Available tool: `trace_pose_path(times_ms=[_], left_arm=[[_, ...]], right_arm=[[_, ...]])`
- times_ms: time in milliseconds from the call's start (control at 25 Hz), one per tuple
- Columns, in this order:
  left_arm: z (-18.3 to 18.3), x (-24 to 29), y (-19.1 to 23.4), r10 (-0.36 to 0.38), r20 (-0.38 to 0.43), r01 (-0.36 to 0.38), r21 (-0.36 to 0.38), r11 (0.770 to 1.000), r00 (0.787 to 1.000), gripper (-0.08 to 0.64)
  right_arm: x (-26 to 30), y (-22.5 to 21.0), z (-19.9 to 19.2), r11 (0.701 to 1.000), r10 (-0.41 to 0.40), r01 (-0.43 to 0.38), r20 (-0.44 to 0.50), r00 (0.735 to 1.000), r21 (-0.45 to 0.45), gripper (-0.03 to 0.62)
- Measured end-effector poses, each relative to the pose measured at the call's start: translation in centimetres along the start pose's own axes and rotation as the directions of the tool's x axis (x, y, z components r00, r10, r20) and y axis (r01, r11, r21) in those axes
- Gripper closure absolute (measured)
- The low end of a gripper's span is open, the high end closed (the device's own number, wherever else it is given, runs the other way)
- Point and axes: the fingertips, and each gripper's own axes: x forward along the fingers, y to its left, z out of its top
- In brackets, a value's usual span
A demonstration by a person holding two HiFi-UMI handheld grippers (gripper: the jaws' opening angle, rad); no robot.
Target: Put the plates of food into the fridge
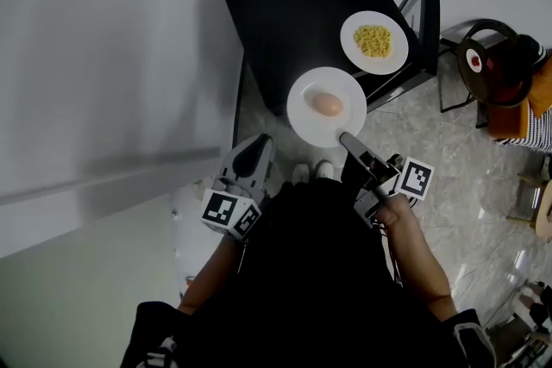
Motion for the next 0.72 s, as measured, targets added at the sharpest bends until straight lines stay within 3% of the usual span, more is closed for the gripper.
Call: trace_pose_path(times_ms=[320,720], left_arm=[[-0.2,0.5,-1.8,-0.044,-0.017,0.044,-0.016,0.999,0.999,0.523],[-0.5,0.0,-2.3,-0.042,-0.029,0.042,-0.012,0.999,0.999,0.523]], right_arm=[[-4.9,-2.1,-1.6,0.997,-0.079,0.079,0.018,0.997,0.02,0.555],[-4.3,-8.3,-0.7,0.987,-0.157,0.156,0.015,0.988,0.027,0.555]])
